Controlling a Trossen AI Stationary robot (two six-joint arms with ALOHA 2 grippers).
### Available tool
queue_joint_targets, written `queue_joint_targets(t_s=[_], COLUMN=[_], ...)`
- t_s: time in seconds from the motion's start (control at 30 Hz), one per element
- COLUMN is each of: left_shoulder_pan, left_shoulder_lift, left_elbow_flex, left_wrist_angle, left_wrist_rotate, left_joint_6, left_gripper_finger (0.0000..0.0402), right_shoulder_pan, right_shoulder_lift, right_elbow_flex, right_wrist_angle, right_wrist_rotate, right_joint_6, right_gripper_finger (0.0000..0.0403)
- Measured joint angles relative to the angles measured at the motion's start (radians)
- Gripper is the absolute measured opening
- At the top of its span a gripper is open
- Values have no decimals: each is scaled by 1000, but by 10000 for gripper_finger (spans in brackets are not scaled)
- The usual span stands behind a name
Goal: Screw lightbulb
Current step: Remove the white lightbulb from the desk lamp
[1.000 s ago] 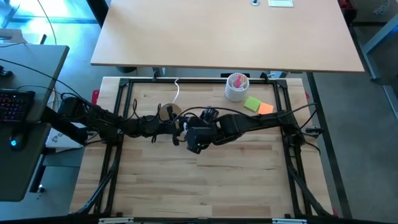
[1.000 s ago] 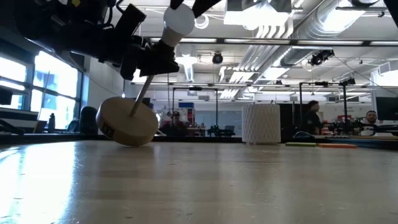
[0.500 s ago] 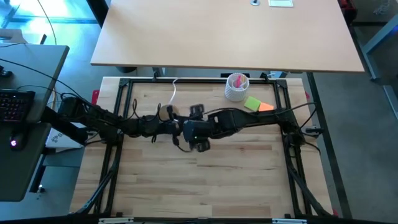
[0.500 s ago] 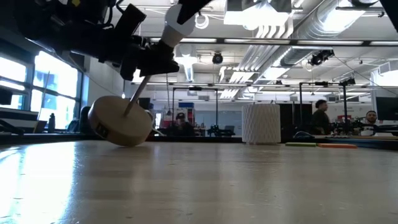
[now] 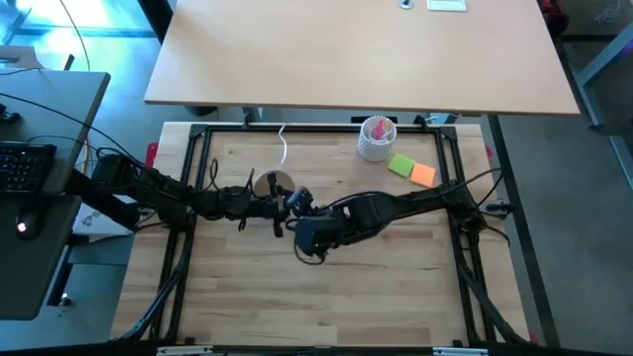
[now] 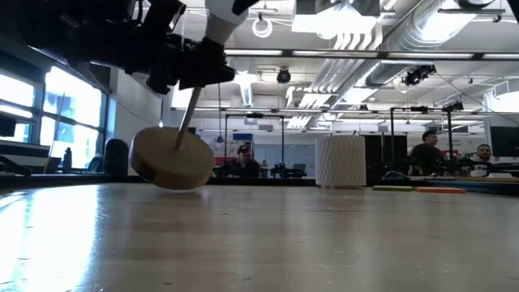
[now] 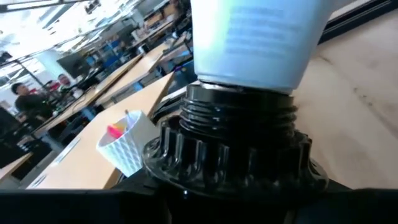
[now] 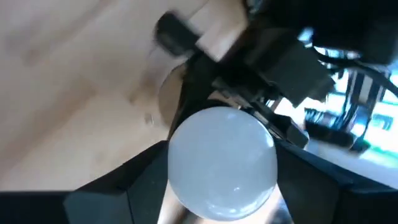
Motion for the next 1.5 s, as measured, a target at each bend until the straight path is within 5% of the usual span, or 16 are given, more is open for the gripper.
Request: queue_joint_targets(t_s=[0.2, 0.47, 0.73, 1.17, 1.5], left_shoulder_pan=[9, 14, 13, 13, 13], left_shoulder_lift=[2, 3, 3, 3, 4], left_elbow_flex=[0, 0, -1, -2, -2], left_wrist_angle=[-12, -18, -17, -19, -19], left_wrist_rotate=[-50, -63, -63, -70, -73], left_joint_6=[-22, -23, -24, -14, -16], left_gripper_finger=[154, 154, 154, 154, 154], right_shoulder_pan=[50, 105, 18, -131, -148], right_shoulder_lift=[-7, -23, -23, 6, 26], right_elbow_flex=[7, 58, 104, 103, 103], right_wrist_angle=[-29, -18, -220, -156, -160], right_wrist_rotate=[-11, 276, 209, -153, -158], right_joint_6=[439, 749, 1382, 1332, 1097], right_gripper_finger=[297, 300, 300, 300, 259])
